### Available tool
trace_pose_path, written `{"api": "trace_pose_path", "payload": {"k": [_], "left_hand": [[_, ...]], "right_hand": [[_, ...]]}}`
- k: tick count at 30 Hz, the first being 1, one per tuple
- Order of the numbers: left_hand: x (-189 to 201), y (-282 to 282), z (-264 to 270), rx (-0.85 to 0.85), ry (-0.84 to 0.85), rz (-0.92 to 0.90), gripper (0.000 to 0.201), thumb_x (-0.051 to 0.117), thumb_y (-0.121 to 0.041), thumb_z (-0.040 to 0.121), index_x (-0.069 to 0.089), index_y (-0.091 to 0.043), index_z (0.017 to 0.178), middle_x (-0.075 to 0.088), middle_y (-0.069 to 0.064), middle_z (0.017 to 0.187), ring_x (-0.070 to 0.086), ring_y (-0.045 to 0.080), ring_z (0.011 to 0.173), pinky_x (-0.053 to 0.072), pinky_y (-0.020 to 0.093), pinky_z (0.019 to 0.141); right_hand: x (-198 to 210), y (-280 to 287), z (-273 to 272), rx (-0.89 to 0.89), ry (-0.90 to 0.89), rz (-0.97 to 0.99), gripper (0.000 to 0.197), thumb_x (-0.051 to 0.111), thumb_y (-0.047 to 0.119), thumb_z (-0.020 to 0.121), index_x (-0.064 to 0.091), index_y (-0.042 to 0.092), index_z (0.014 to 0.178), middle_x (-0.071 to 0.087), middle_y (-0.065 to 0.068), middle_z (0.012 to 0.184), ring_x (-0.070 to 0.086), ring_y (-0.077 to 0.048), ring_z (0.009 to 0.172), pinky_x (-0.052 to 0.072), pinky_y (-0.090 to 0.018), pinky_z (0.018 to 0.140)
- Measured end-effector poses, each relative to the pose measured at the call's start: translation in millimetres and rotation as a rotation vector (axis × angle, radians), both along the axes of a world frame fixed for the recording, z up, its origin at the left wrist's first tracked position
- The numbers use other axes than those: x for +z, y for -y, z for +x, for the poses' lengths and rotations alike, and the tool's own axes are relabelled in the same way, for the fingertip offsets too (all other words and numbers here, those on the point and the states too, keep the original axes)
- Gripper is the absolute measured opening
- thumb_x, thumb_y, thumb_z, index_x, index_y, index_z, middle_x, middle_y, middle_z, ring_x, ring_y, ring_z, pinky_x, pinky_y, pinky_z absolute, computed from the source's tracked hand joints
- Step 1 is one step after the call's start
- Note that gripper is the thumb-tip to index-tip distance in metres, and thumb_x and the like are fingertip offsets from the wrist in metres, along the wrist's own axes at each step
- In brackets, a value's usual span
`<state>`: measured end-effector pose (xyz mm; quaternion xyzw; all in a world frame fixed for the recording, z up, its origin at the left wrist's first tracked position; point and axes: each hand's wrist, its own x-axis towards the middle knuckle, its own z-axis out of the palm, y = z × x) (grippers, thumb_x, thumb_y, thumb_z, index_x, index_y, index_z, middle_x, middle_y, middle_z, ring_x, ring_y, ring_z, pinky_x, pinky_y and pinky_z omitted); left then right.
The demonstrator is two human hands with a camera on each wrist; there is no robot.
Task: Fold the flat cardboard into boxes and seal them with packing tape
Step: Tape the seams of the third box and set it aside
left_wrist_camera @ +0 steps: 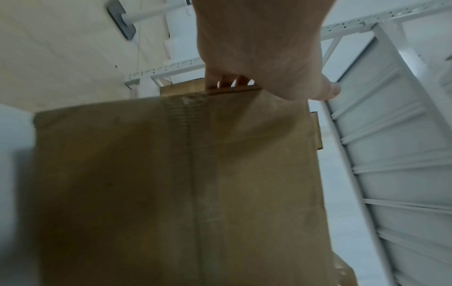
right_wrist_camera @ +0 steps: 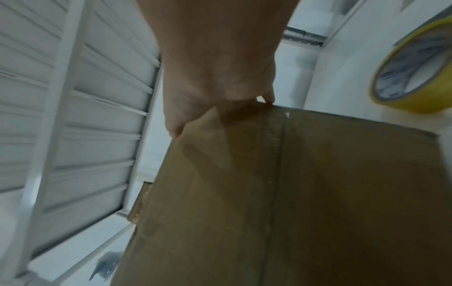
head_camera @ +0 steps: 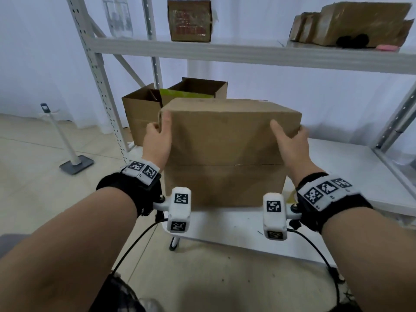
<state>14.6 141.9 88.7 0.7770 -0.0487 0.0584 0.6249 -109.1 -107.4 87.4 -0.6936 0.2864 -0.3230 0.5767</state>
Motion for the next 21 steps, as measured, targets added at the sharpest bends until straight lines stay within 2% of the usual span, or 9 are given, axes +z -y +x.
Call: {"api": "trace_pose_path", "payload": {"k": [1, 3, 5, 8, 10, 12, 16, 19, 21], "left_hand": [[3, 2, 2, 0.004, -0.005, -0.008, 0.080, 0.030, -0.070, 0.091, 0.045, -0.003, 0.132, 0.054, 0.006, 0.114, 0.050, 0.021, 0.099, 0.037, 0.032, 0.086], [8, 3, 10, 0.011, -0.043, -0.018, 0.072, 0.033, -0.067, 0.093, 0.049, -0.007, 0.129, 0.052, 0.001, 0.111, 0.046, 0.018, 0.103, 0.033, 0.030, 0.088], [11, 0, 18, 0.009, -0.087, -0.013, 0.057, 0.040, -0.062, 0.093, 0.056, -0.009, 0.107, 0.054, 0.000, 0.099, 0.048, 0.022, 0.102, 0.036, 0.032, 0.088], [17, -6, 21, -0.030, -0.218, -0.080, 0.058, 0.056, -0.055, 0.087, 0.056, -0.006, 0.120, 0.058, 0.006, 0.113, 0.053, 0.026, 0.104, 0.045, 0.039, 0.095], [18, -3, 20, -0.039, -0.170, -0.111, 0.036, 0.062, -0.042, 0.087, 0.062, -0.008, 0.100, 0.063, 0.009, 0.104, 0.058, 0.027, 0.098, 0.049, 0.041, 0.090], [20, 2, 15, -0.036, -0.050, -0.149, 0.024, 0.060, -0.034, 0.089, 0.065, -0.010, 0.087, 0.061, 0.004, 0.087, 0.058, 0.020, 0.084, 0.049, 0.032, 0.074], [19, 2, 6, -0.011, 0.192, -0.132, 0.023, 0.052, -0.029, 0.094, 0.066, -0.013, 0.102, 0.061, -0.007, 0.085, 0.053, 0.005, 0.074, 0.040, 0.019, 0.064], [-2, -15, 9, 0.012, 0.162, -0.036, 0.019, 0.045, -0.017, 0.095, 0.057, -0.006, 0.105, 0.054, -0.002, 0.081, 0.048, 0.009, 0.071, 0.037, 0.022, 0.062], [-13, -22, 9, -0.003, 0.117, 0.054, 0.016, 0.041, -0.022, 0.097, 0.050, -0.008, 0.099, 0.048, 0.000, 0.079, 0.045, 0.016, 0.073, 0.035, 0.029, 0.065]], "right_hand": [[5, -3, 1, -0.043, 0.014, -0.009, 0.067, 0.063, 0.050, 0.088, 0.034, 0.014, 0.137, 0.048, 0.005, 0.119, 0.050, -0.013, 0.104, 0.040, -0.027, 0.086], [9, -1, 3, -0.123, -0.007, -0.023, 0.052, 0.058, 0.050, 0.090, 0.043, 0.014, 0.124, 0.049, 0.003, 0.111, 0.049, -0.015, 0.098, 0.039, -0.028, 0.080], [9, 3, 3, -0.188, -0.041, -0.028, 0.051, 0.059, 0.054, 0.085, 0.053, 0.010, 0.111, 0.053, 0.000, 0.104, 0.053, -0.019, 0.094, 0.042, -0.032, 0.078], [5, 12, 3, -0.169, -0.074, 0.045, 0.044, 0.068, 0.055, 0.075, 0.056, 0.013, 0.085, 0.054, 0.002, 0.089, 0.053, -0.018, 0.081, 0.044, -0.032, 0.074], [0, 14, 3, -0.105, -0.043, 0.089, 0.040, 0.071, 0.051, 0.073, 0.053, 0.015, 0.076, 0.051, 0.002, 0.081, 0.051, -0.017, 0.078, 0.042, -0.031, 0.069], [-3, 15, 3, -0.069, 0.022, 0.141, 0.039, 0.072, 0.049, 0.072, 0.057, 0.014, 0.080, 0.054, 0.000, 0.084, 0.053, -0.018, 0.080, 0.043, -0.031, 0.068], [-4, 16, -1, -0.019, 0.138, 0.181, 0.033, 0.068, 0.033, 0.087, 0.052, 0.010, 0.104, 0.054, 0.003, 0.092, 0.053, -0.009, 0.080, 0.042, -0.023, 0.064], [-11, 24, -7, 0.088, 0.011, 0.053, 0.018, 0.065, 0.015, 0.088, 0.055, 0.003, 0.096, 0.053, -0.004, 0.082, 0.050, -0.019, 0.077, 0.037, -0.022, 0.058], [-12, 28, -11, 0.101, -0.096, -0.020, 0.018, 0.063, 0.011, 0.087, 0.057, 0.003, 0.101, 0.055, -0.007, 0.084, 0.050, -0.022, 0.077, 0.038, -0.023, 0.057]]}}
